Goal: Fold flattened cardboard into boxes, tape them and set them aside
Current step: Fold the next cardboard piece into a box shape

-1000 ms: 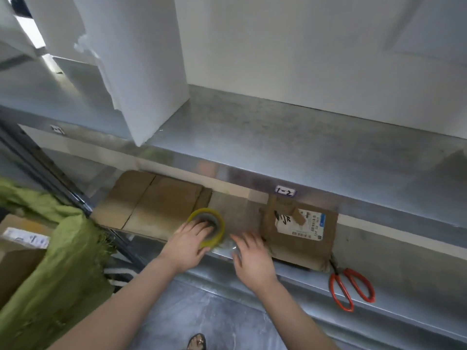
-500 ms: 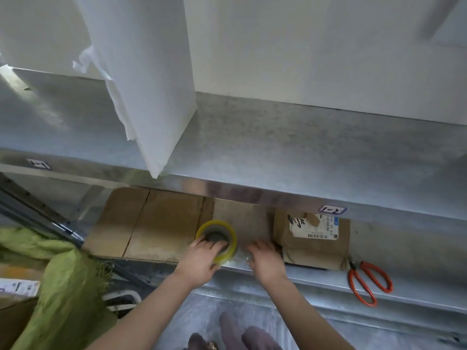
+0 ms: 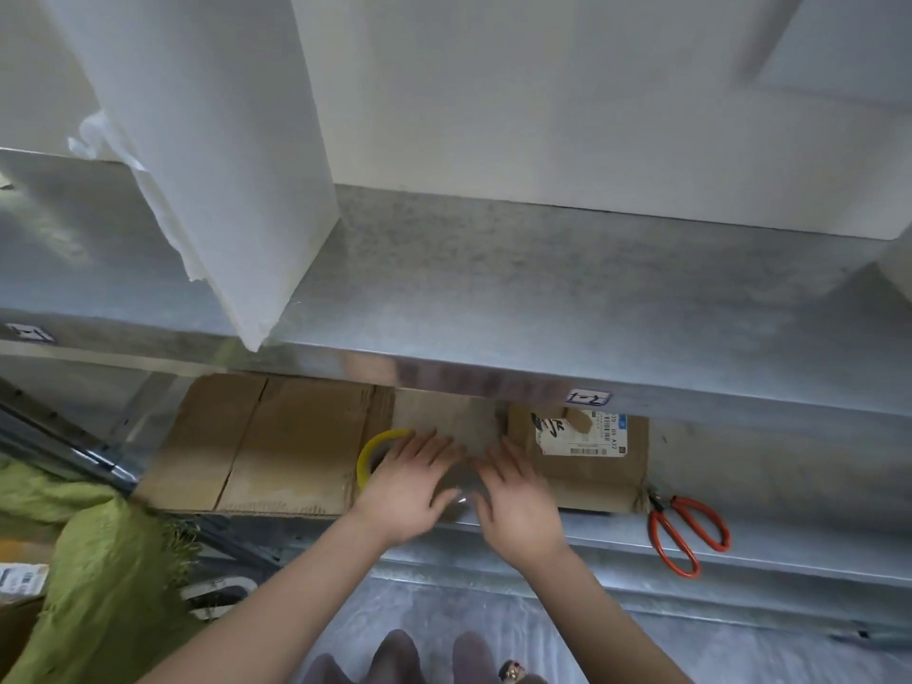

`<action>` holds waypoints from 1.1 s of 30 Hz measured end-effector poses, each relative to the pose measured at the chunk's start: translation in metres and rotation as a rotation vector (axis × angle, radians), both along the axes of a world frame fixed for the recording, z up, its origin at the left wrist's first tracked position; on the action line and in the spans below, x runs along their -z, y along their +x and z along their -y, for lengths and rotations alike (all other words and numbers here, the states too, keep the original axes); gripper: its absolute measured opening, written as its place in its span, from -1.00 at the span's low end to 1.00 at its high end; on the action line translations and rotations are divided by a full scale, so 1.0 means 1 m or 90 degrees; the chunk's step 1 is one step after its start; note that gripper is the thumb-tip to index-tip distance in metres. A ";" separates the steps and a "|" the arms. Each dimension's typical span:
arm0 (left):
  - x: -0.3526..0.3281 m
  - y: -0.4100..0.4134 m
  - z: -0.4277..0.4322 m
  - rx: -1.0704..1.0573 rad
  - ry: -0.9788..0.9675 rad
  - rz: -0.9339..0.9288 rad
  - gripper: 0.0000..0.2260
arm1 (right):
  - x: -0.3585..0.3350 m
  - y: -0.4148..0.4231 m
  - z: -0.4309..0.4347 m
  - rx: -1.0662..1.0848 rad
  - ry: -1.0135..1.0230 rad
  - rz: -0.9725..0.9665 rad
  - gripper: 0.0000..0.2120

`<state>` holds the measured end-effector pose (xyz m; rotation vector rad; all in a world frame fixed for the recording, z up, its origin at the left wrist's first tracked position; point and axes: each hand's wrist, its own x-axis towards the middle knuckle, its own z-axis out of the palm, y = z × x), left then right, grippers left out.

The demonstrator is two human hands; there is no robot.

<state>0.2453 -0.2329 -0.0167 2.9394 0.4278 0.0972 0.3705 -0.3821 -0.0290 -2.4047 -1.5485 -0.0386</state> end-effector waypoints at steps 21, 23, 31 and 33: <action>-0.024 0.133 0.083 -0.275 -0.401 0.037 -0.37 | -0.021 0.164 0.102 0.252 0.048 -0.374 -0.50; -0.023 0.133 0.088 -0.301 -0.501 0.078 -0.32 | -0.025 0.161 0.100 0.268 0.077 -0.477 -0.40; -0.027 0.119 0.092 -0.386 -0.576 0.240 -0.46 | -0.036 0.145 0.114 0.259 0.184 -0.552 -0.44; -0.032 0.109 0.091 -0.375 -0.601 0.259 -0.51 | -0.035 0.135 0.123 0.251 0.250 -0.597 -0.50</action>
